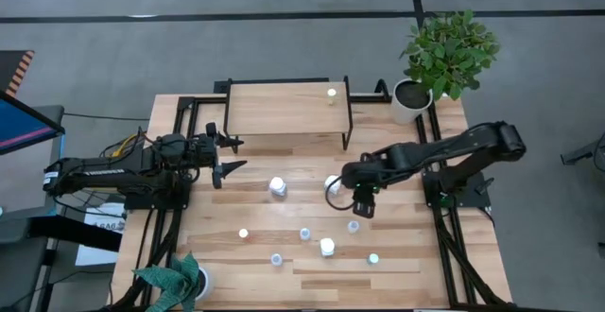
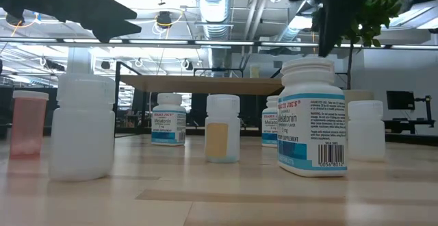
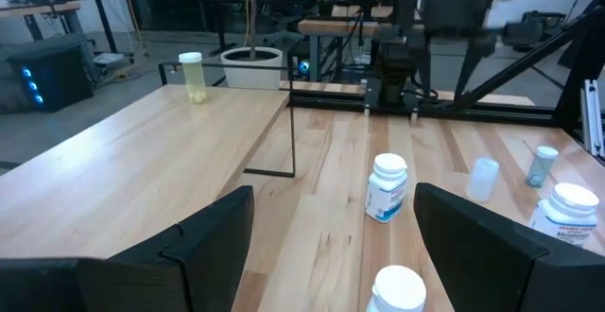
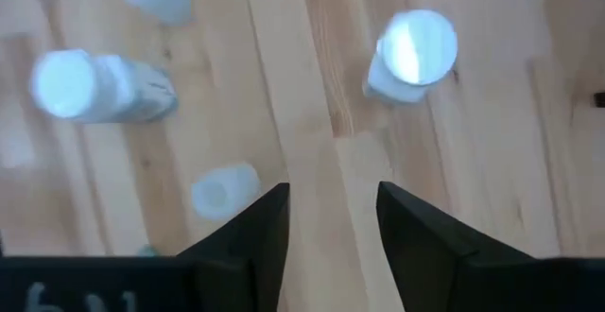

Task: Pick and place medicine bottles onto shelf by color
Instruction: Put the top right white blue pill bottle on the shelf

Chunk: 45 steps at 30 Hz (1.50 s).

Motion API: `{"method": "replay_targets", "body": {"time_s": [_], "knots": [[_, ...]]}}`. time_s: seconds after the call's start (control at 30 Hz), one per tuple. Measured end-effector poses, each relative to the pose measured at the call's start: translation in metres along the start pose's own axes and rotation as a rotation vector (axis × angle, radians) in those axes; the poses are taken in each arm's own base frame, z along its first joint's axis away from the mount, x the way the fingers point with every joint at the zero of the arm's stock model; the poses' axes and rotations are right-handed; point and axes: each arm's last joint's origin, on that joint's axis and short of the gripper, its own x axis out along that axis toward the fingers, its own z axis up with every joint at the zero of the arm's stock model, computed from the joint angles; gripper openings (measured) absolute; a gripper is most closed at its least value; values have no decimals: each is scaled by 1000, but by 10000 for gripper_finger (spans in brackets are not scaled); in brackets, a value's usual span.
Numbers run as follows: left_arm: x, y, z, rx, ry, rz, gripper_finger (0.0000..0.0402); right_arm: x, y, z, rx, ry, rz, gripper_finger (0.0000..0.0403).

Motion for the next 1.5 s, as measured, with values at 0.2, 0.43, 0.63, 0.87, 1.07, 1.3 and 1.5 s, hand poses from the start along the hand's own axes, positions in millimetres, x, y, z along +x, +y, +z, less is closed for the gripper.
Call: {"method": "replay_targets", "body": {"time_s": [0.2, 0.43, 0.63, 0.87, 1.07, 1.3, 1.5], "knots": [[0, 0, -1, 1, 13, 0, 281, 23, -11, 10, 7, 54, -39, 233], [0, 0, -1, 0, 12, -3, 281, 45, -34, 26, 96, 48, -86, 253], [0, 0, -1, 1, 12, -6, 281, 71, -41, 32, 125, 108, -60, 253], [0, 0, -1, 9, 13, -6, 281, 86, -40, 37, 124, 95, -46, 253], [0, 0, -1, 9, 13, -5, 281, 85, -37, 44, 121, 23, -9, 253], [0, 0, -1, 9, 13, -3, 281, 85, -37, 48, 114, -11, 1, 253], [0, 0, -1, 9, 14, -3, 281, 85, -36, 50, 37, -32, 3, 246]]}}
